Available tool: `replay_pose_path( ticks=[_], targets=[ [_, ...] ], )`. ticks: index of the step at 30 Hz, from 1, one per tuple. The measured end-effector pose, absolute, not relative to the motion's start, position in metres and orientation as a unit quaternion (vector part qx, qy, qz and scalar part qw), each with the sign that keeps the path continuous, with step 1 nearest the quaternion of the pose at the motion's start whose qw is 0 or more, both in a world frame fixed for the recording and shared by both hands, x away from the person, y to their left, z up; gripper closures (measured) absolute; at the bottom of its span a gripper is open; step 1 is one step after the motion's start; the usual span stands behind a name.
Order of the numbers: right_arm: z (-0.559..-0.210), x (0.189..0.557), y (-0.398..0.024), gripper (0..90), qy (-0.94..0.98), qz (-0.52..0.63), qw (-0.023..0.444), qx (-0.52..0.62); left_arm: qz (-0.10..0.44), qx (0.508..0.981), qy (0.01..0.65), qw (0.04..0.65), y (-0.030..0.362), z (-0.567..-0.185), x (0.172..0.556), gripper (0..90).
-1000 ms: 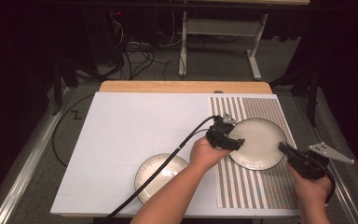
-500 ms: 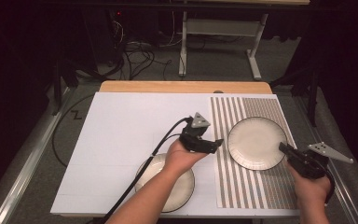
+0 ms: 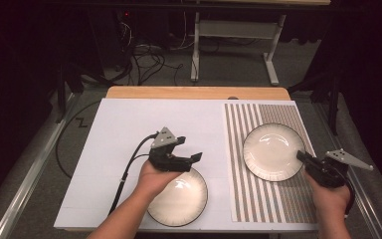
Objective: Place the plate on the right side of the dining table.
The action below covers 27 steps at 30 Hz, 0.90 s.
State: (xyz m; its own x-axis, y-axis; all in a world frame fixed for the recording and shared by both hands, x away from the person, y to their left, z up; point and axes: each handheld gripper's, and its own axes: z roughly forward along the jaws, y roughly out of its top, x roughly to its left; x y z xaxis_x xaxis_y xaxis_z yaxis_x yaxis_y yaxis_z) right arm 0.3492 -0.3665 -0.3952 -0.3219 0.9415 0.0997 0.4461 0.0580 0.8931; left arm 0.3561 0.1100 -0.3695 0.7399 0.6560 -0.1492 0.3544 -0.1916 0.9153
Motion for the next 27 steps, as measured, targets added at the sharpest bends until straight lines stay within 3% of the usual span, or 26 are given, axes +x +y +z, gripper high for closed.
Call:
replay_pose_path(
  ticks=[10, 18, 22, 27],
  targets=[
    [-0.395, 0.355, -0.365, 84.9, 0.675, 0.443, 0.272, 0.523, 0.182, 0.737, 0.351, 0.549, 0.170, -0.373, 0.324, 12.7],
    [-0.403, 0.370, -0.368, 82.0, 0.669, 0.418, 0.243, 0.565, 0.198, 0.727, 0.381, 0.535, 0.218, -0.392, 0.306, 13.0],
    [-0.408, 0.378, -0.374, 81.5, 0.659, 0.421, 0.216, 0.585, 0.207, 0.722, 0.394, 0.530, 0.234, -0.397, 0.304, 13.0],
    [-0.416, 0.384, -0.373, 79.1, 0.654, 0.385, 0.221, 0.613, 0.221, 0.717, 0.399, 0.526, 0.244, -0.398, 0.306, 12.9]
  ],
)
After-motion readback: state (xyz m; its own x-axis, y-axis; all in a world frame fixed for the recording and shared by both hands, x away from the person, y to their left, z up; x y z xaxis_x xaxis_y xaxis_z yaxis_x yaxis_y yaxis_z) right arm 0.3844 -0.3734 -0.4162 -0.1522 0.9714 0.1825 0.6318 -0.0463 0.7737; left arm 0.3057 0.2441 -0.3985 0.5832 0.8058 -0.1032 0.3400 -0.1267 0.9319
